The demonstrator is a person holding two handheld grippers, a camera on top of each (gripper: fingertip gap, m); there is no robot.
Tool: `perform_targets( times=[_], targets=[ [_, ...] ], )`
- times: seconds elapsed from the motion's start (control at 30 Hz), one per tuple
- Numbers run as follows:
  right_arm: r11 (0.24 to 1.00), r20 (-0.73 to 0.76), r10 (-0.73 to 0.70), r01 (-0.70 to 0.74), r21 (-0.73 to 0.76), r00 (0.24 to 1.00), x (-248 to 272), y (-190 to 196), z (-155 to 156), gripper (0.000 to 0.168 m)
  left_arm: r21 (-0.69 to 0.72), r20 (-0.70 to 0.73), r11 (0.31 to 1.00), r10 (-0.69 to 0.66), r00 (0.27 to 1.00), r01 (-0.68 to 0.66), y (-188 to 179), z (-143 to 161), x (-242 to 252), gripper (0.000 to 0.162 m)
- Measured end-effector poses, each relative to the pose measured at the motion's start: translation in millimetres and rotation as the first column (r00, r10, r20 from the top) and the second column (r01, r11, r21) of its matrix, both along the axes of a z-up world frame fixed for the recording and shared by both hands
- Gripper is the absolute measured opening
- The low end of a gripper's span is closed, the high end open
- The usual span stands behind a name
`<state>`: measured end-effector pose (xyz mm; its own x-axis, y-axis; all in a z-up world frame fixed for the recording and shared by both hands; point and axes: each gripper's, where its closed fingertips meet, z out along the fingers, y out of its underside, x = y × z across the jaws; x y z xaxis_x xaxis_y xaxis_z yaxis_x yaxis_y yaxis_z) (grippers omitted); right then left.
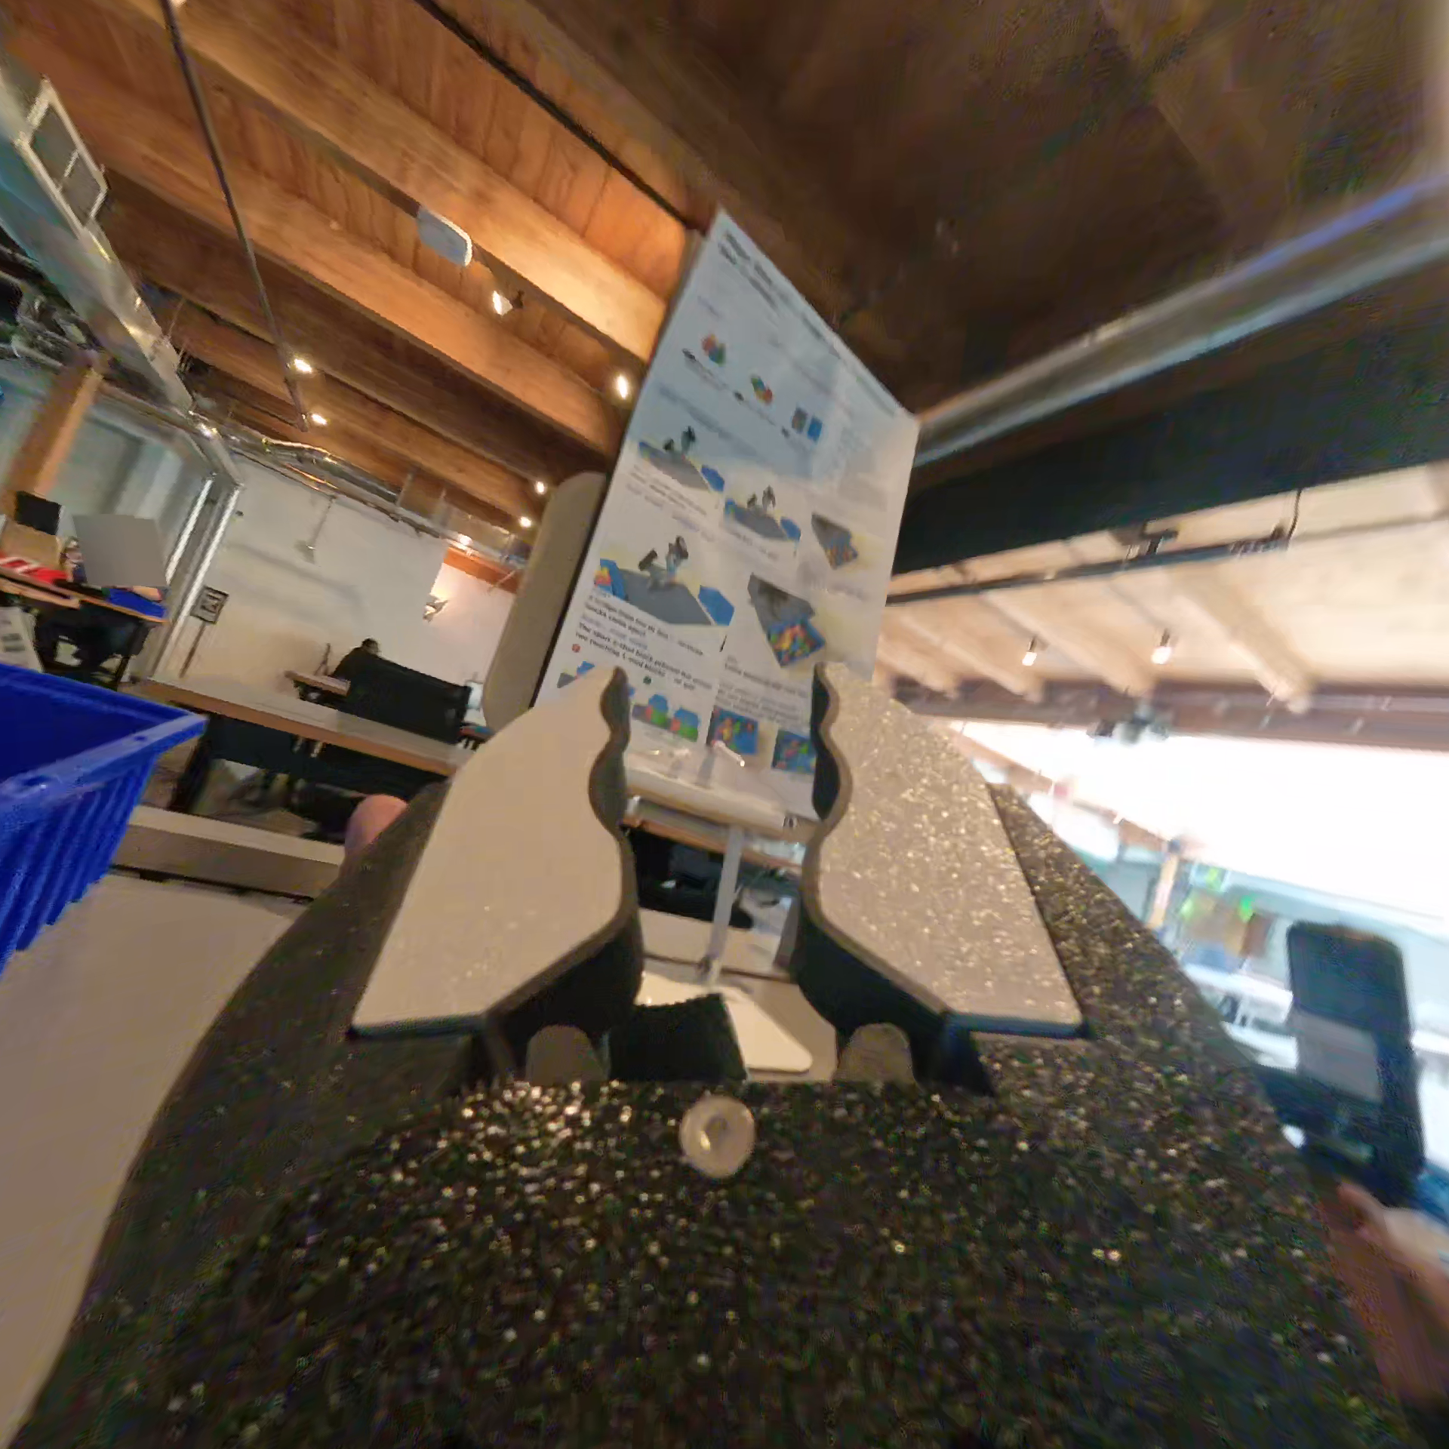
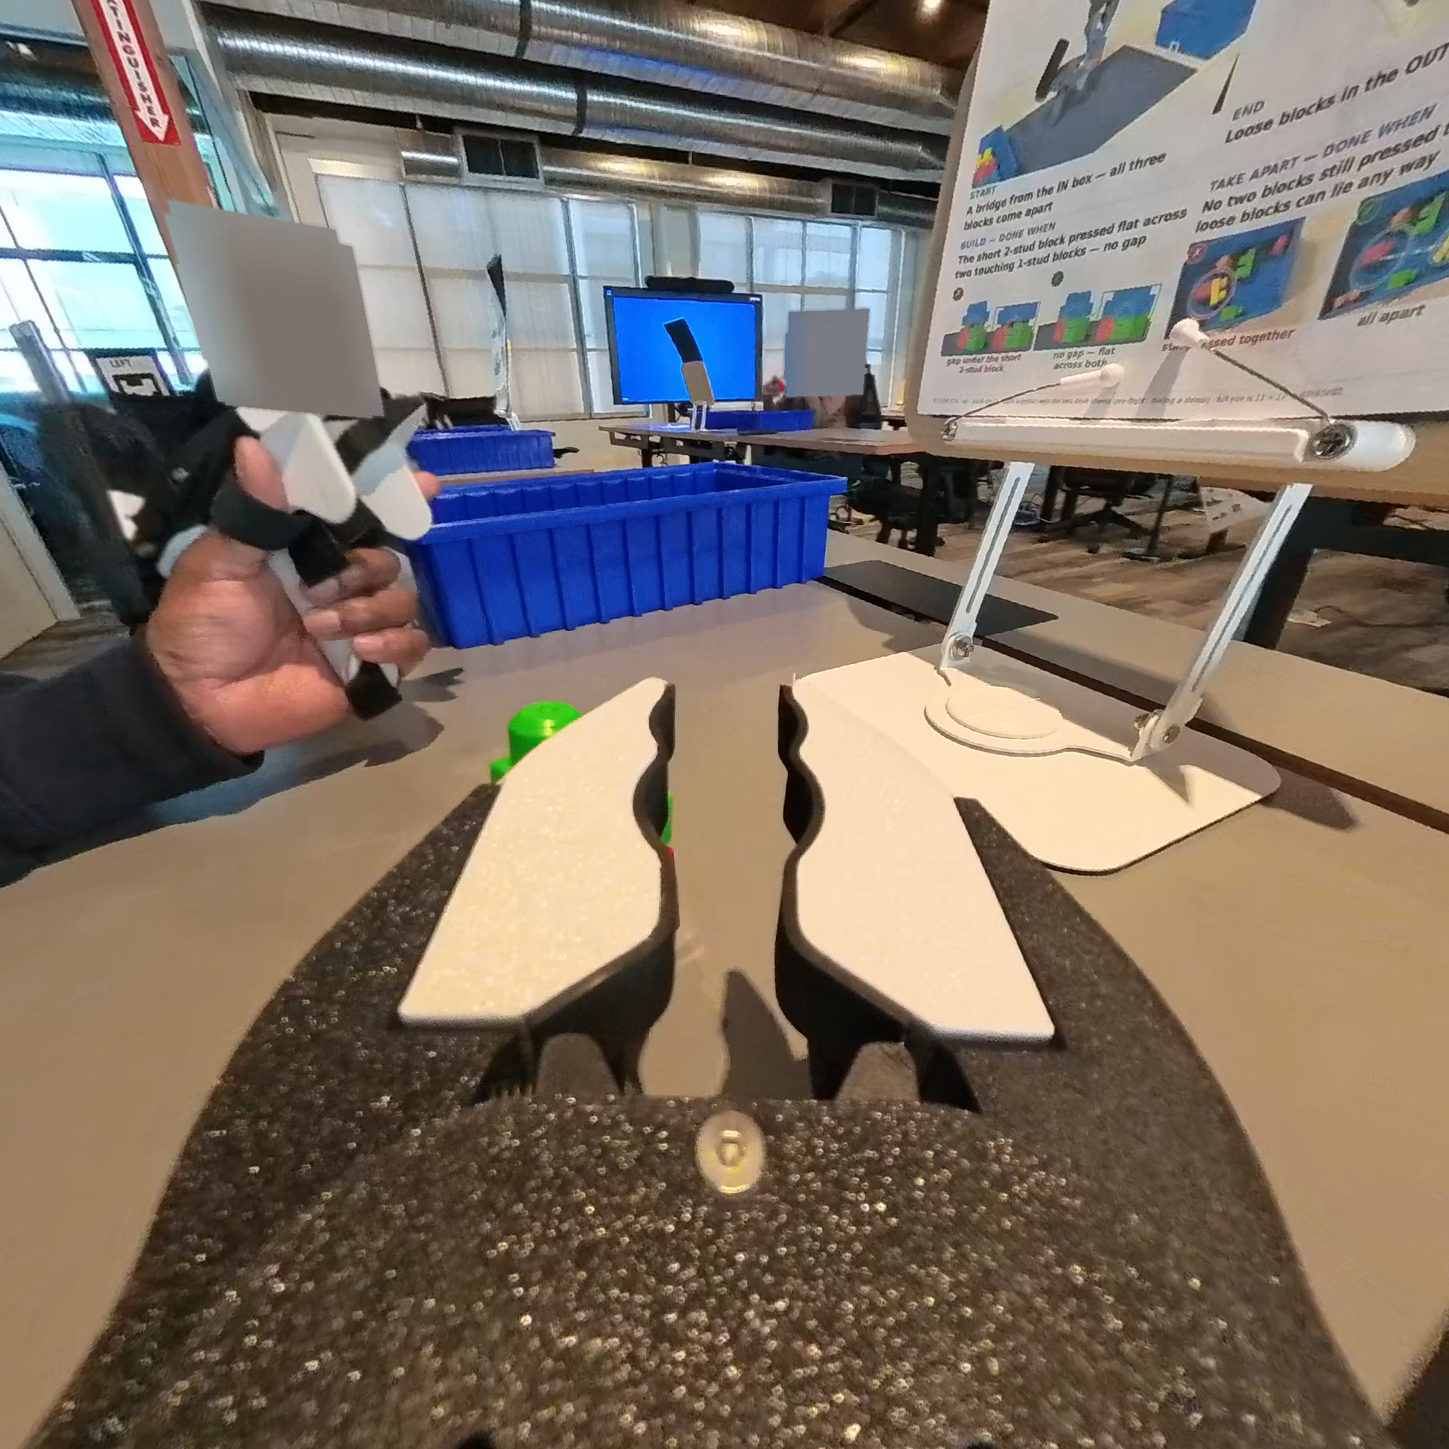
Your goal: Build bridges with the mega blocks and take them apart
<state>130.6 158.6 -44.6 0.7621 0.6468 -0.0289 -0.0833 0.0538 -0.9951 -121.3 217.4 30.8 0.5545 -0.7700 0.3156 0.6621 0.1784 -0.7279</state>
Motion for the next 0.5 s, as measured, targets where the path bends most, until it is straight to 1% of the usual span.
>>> perform_targets(
  times=[0.07, 0.2, 0.5],
  targets=[
    [1.000, -0.011, 0.002, -0.002, 0.001, 1.000, 0.9, -0.2, 1.0, 0.025, 0.012, 0.046, 1.000, -0.018, 0.999, 0.018, -0.9, 2.6, -7.4, 0.044],
    [1.000, -0.014, 0.009, -0.009, -0.003, 1.000, 0.6, -0.2, 0.8, 0.026, 0.025, -0.029, 1.000, -0.006, 1.000, 0.007, -3.5, -0.1, 3.2, 0.044],
    [1.000, -0.011, 0.017, -0.017, -0.016, 1.000, -0.8, 0.8, -1.0, 0.025, 0.000, -0.063, 1.000, -0.013, 0.998, 0.013, -0.1, -5.6, 8.0, 0.044]
  ],
)
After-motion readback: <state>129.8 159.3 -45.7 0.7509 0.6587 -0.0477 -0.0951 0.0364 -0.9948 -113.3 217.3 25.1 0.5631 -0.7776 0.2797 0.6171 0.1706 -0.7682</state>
